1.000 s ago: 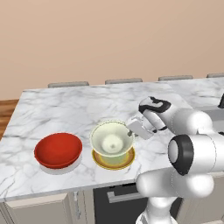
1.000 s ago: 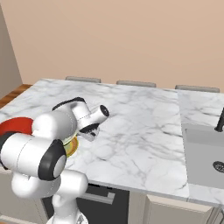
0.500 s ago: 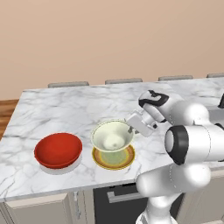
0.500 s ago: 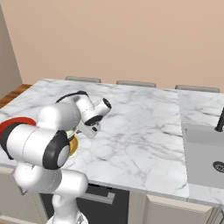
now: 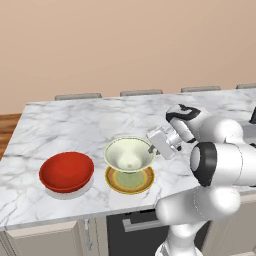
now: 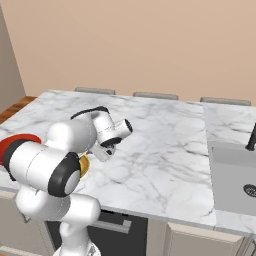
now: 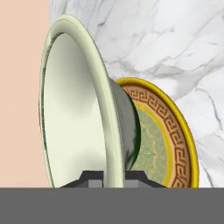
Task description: Move the bowls from the cabinet to the plates on the dining table.
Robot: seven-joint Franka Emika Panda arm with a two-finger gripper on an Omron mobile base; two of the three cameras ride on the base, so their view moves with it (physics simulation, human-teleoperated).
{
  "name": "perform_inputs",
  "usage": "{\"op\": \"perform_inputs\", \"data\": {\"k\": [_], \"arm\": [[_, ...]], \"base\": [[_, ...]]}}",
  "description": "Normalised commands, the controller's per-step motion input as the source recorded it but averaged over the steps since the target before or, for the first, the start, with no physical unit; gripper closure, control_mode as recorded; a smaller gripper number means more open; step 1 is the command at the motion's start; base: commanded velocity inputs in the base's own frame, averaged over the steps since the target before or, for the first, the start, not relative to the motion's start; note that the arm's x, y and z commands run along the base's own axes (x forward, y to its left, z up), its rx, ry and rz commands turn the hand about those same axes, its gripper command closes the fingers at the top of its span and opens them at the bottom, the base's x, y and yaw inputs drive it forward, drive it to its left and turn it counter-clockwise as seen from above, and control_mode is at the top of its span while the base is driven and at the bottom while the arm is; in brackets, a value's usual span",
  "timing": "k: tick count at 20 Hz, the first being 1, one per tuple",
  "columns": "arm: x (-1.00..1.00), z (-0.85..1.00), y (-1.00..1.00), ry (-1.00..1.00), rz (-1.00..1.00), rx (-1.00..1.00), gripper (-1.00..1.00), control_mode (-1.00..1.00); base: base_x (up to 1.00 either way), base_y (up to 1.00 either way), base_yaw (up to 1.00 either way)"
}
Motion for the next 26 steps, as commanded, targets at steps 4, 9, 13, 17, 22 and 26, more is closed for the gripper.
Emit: {"op": "perform_inputs", "data": {"k": [4,9,13,17,22,26], "arm": [[-0.13,0.00,0.00,0.00,0.00,0.05,1.00,-1.00],[-0.17,-0.01,0.00,0.00,0.00,0.00,1.00,-1.00],[-0.32,-0.01,0.00,0.00,0.01,0.00,1.00,-1.00],[-0.12,0.00,0.00,0.00,0.00,0.00,1.00,-1.00],[0.00,-0.02,0.00,0.00,0.00,0.00,1.00,-1.00],[0.00,-0.11,0.00,0.00,0.00,-0.02,1.00,-1.00]], "base": [[0.00,0.00,0.00],[0.00,0.00,0.00],[0.00,0.00,0.00],[0.00,0.00,0.00],[0.00,0.00,0.00],[0.00,0.00,0.00]]}}
